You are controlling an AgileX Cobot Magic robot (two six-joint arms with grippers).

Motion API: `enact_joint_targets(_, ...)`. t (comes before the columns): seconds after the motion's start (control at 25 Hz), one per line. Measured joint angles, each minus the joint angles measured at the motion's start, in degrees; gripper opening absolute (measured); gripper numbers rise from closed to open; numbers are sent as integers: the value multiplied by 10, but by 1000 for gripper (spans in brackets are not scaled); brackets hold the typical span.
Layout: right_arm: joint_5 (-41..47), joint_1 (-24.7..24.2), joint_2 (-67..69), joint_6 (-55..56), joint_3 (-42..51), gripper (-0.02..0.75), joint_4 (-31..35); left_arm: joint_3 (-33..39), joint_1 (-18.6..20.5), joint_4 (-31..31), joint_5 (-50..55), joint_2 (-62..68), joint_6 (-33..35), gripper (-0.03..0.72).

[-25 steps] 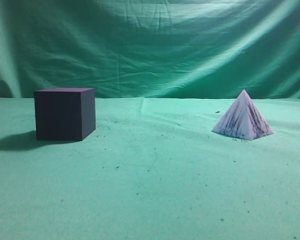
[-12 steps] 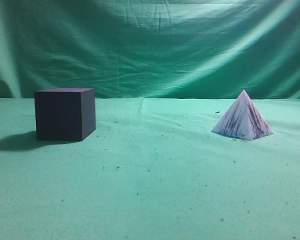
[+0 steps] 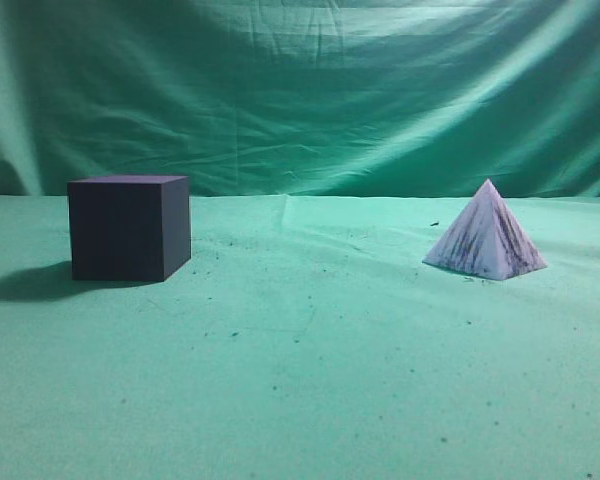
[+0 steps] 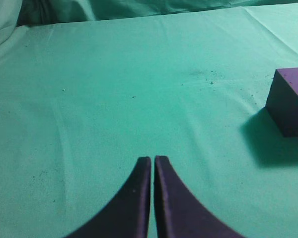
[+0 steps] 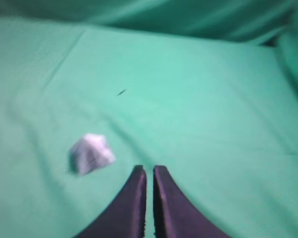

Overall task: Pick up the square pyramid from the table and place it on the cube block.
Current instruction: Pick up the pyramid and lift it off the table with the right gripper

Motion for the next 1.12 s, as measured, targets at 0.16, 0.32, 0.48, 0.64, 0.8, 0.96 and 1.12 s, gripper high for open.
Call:
enact_joint_targets(0.16, 14, 77, 107, -8, -33, 0, 1, 0, 0, 0, 0, 0, 0, 0)
enact_joint_targets(0.32, -2, 118, 239, -12, -70, 47, 0, 0, 0, 0, 0, 0, 0, 0)
enact_joint_targets(0.48, -17, 127, 377, -13, -115, 280, 0, 0, 0, 0, 0, 0, 0, 0)
enact_joint_targets(0.64, -16, 127, 492, -13, -170, 586, 0, 0, 0, 0, 0, 0, 0, 0)
enact_joint_targets(0.8, 9, 127, 584, -13, -228, 645, 0, 0, 0, 0, 0, 0, 0, 0)
enact_joint_targets(0.96, 21, 127, 658, -13, -279, 645, 0, 0, 0, 0, 0, 0, 0, 0)
enact_joint_targets(1.12, 18, 127, 713, -13, -306, 645, 0, 0, 0, 0, 0, 0, 0, 0)
